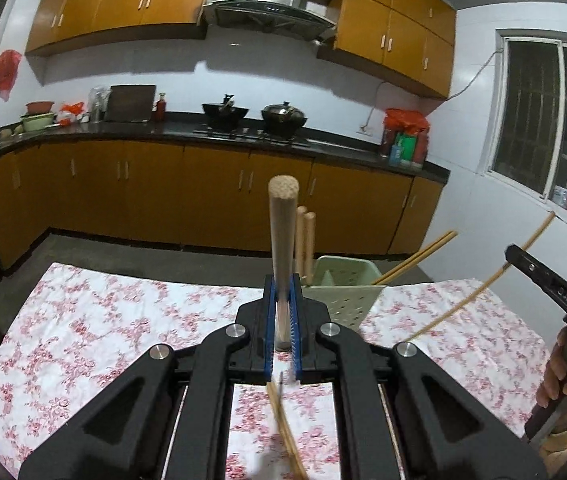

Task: Organize utensils
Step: 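Lift both held chopsticks upright and carry them over the green holder, then open both tools to drop the chopsticks into the holder, then move both open tools back down toward the loose chopsticks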

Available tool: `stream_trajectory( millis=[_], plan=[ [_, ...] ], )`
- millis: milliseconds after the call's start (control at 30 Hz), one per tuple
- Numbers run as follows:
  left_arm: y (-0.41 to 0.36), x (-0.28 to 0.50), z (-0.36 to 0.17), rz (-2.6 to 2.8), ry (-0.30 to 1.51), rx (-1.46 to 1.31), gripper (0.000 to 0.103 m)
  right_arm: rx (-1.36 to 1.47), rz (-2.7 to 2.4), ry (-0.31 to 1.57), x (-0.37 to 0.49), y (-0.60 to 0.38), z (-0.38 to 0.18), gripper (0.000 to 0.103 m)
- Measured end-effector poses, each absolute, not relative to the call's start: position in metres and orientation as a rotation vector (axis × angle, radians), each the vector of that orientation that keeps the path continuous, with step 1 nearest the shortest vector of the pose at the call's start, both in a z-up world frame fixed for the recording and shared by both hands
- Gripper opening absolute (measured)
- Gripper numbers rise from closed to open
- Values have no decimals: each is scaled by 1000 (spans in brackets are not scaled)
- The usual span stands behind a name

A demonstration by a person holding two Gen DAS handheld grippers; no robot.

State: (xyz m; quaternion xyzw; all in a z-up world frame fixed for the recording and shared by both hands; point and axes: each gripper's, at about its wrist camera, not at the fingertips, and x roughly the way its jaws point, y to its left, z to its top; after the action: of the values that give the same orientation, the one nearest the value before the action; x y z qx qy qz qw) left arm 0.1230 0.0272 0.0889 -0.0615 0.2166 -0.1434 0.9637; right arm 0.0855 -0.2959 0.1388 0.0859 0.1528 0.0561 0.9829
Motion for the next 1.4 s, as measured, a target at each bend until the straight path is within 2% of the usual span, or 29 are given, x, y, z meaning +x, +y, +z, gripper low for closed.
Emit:
stream_trajectory(
  millis=[467,733,1033,1133,1233,1300,1400],
  plan=[
    [-4,138,140,-326,287,-113,7,180,128,167,104,-282,180,8],
    [-15,160,127,-320,330,-93,7,164,106,146,133,-273,175,8],
    [-25,176,105,-340,400,-71,7,155,133,253,165,-262,148,8],
    [-29,181,99,-342,430,-72,7,143,141,287,169,-256,142,12],
    [-28,181,96,-340,440,-87,8,140,140,287,167,-255,139,24],
    [-26,180,97,-339,439,-94,10,145,139,284,163,-256,140,25],
    [-24,179,98,-336,433,-104,18,150,135,278,159,-258,142,27]
  ],
)
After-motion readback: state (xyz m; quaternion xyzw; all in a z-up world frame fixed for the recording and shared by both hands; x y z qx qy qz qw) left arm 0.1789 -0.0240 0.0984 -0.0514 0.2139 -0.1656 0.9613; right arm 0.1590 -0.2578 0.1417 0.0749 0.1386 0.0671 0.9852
